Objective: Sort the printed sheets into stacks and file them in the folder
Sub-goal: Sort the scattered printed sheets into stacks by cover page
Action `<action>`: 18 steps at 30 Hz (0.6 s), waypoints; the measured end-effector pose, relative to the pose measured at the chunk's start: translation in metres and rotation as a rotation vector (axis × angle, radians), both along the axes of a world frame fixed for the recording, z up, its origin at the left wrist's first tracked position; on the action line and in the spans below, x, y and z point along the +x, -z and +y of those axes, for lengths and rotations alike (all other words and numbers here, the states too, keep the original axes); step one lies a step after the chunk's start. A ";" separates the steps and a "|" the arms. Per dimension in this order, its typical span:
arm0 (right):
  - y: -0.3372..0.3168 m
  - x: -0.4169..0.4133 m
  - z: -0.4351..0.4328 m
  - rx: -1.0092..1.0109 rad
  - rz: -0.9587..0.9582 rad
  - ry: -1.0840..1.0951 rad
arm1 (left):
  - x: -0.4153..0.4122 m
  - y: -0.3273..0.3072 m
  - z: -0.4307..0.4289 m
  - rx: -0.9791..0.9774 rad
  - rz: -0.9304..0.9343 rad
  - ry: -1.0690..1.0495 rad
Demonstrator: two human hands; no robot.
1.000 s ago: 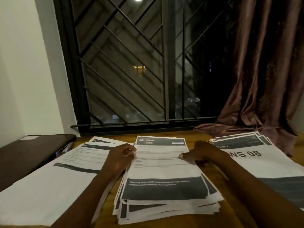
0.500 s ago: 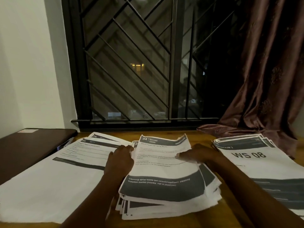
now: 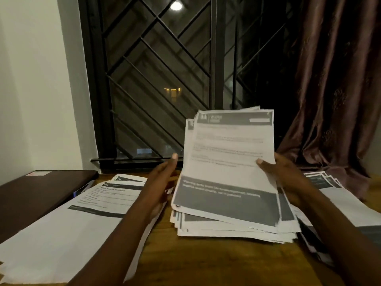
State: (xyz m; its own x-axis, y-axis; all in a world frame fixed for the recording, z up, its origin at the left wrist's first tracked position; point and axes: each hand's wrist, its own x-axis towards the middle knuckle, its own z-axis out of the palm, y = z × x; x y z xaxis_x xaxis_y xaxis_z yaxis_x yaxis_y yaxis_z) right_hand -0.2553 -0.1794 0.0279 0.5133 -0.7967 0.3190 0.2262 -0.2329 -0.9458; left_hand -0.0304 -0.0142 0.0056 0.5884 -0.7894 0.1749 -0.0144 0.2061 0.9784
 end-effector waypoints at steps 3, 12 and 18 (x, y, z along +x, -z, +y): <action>-0.004 0.011 0.016 -0.155 -0.127 0.122 | -0.006 -0.033 -0.002 -0.054 0.002 0.190; -0.020 0.016 0.035 -0.381 -0.253 0.188 | -0.031 -0.090 0.007 -0.314 -0.330 -0.021; -0.014 0.017 0.031 -0.272 -0.162 0.072 | -0.024 -0.066 0.010 -0.314 -0.226 -0.126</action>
